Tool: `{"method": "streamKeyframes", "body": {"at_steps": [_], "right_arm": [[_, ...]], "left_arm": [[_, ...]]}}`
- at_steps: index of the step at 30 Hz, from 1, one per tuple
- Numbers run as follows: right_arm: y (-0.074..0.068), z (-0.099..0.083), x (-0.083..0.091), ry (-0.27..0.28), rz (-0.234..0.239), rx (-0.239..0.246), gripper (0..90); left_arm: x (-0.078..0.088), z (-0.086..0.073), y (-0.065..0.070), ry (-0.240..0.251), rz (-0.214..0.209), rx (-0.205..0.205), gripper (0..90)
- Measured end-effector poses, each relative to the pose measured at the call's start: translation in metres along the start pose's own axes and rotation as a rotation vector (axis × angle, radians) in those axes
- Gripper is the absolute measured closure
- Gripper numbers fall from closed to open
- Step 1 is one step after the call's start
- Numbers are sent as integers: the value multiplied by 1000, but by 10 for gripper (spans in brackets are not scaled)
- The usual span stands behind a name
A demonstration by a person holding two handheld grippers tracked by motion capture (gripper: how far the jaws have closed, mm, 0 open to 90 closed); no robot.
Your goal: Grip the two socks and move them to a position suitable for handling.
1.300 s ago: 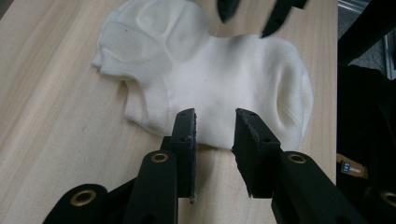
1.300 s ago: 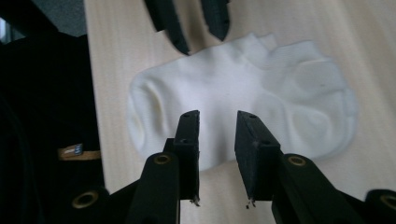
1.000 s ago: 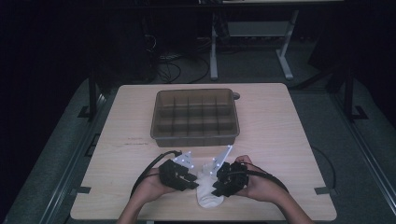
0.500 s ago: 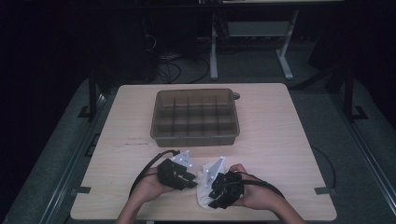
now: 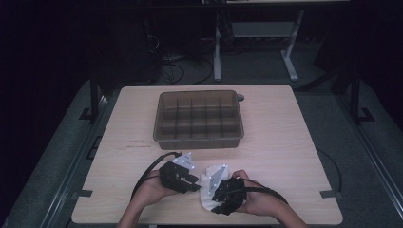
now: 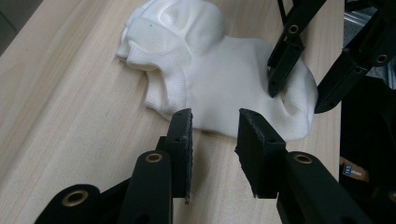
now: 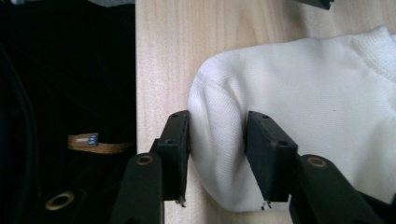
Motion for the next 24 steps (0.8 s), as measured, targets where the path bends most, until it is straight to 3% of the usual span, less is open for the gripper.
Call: {"method": "streamKeyframes", "body": {"at_steps": [14, 24], "right_arm": [[-2, 3, -2, -31, -93, 61, 731], [2, 3, -2, -27, -76, 31, 788]], "left_arm": [[2, 0, -2, 7, 0, 2, 652], [0, -1, -2, 9, -7, 15, 664]]}}
Point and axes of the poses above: each handheld gripper's, and its own axes: x roughly backward along the jaws, z roughly out of its top, y roughly to its right, the point moved 6 cm from there along -x, roughly forward along the jaws, and after that the axes turned 4 degrees about -z, right-handed, at the moved point
